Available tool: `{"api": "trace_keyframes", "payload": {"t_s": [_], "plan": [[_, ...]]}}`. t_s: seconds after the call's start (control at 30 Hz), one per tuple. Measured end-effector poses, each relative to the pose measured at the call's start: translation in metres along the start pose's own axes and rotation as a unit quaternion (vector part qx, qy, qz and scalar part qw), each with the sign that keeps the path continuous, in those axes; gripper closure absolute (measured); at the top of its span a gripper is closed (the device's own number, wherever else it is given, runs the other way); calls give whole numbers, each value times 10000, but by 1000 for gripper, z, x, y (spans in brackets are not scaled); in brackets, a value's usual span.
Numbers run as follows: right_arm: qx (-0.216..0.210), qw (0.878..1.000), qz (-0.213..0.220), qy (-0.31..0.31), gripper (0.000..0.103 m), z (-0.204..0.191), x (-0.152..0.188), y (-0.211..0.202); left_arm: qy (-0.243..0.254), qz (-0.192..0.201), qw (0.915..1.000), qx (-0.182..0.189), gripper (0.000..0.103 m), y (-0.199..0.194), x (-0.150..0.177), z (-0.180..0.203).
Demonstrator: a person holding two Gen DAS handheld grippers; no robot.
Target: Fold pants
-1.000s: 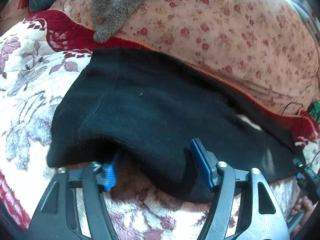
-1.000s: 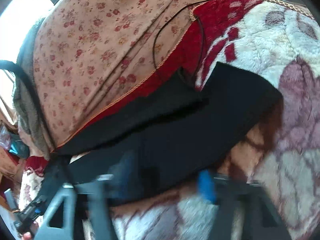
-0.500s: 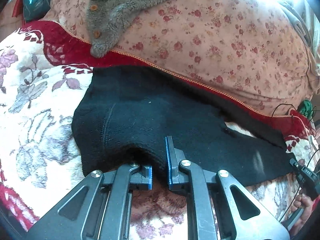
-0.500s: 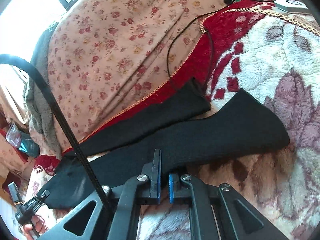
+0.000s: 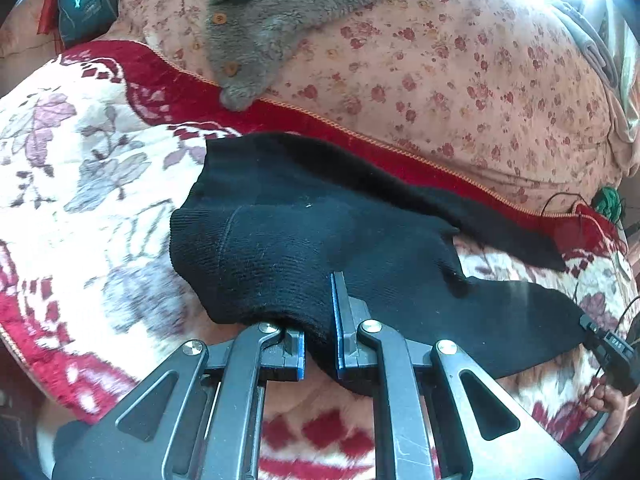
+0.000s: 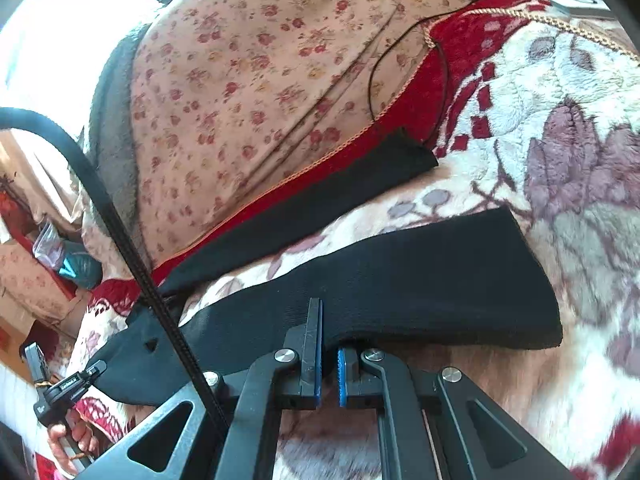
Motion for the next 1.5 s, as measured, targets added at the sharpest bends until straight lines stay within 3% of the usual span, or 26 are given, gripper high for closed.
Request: {"api": "trace_keyframes", "payload": {"t_s": [0.17, 0.27, 0.37, 0.47, 0.6, 0.7, 0.77, 0.87, 0.93, 1.0, 1.07, 1.17, 1.37, 1.43, 1.5], "plan": [[-33, 9999, -115, -97, 98, -6, 17, -12, -56, -53, 10000, 41, 93, -6, 24, -14], [129, 9994, -322, -18, 97, 4, 26, -3, -657, -232, 9970, 343, 91, 5, 41, -34], [144, 9986, -420, 295, 88, 17, 29, 2, -1012, -157, 9934, 522, 80, 1, 48, -49], [344, 9983, -359, 299, 65, 24, 26, -3, -969, -27, 9941, 490, 78, -10, 46, -53], [365, 9977, -396, 408, 65, 34, 21, -8, -863, 333, 9951, 348, 78, -29, 39, -56], [375, 9974, -438, 434, 65, 37, 21, -6, -1214, 340, 9908, 490, 78, -29, 39, -65], [355, 9971, -440, 508, 65, 37, 21, -7, -1194, 330, 9908, 537, 78, -28, 37, -66], [354, 9972, -445, 482, 65, 37, 19, -6, -1250, 274, 9908, 446, 78, -26, 36, -69], [336, 9978, -451, 347, 66, 34, 19, -7, -1169, 477, 9915, 313, 81, -36, 36, -68], [443, 9983, -367, 16, 83, 28, 19, -10, -890, 547, 9945, -55, 89, -43, 38, -65], [481, 9981, -355, -166, 90, 24, 18, -10, -792, 519, 9955, -105, 90, -45, 40, -64], [503, 9981, -278, -237, 92, 23, 15, -15, -806, 478, 9953, -236, 93, -48, 46, -67], [821, 9945, -502, -406, 92, 27, 24, -9, -873, 194, 9942, -602, 93, -39, 67, -83], [867, 9943, -553, -292, 87, 31, 27, -7, -851, 215, 9926, -841, 93, -40, 70, -87], [932, 9939, -505, -299, 73, 33, 26, -12, -727, 277, 9911, -1085, 93, -47, 71, -89]]}}
Point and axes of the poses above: each gripper's, at about its wrist camera, not at the fingertips, and y roughly the way its jaws point, z to its right, x to its underside, the point moved 7 cm from there along y, roughly the way its jaws point, and after that the axes turned 9 degrees about x, right-handed, at the moved point
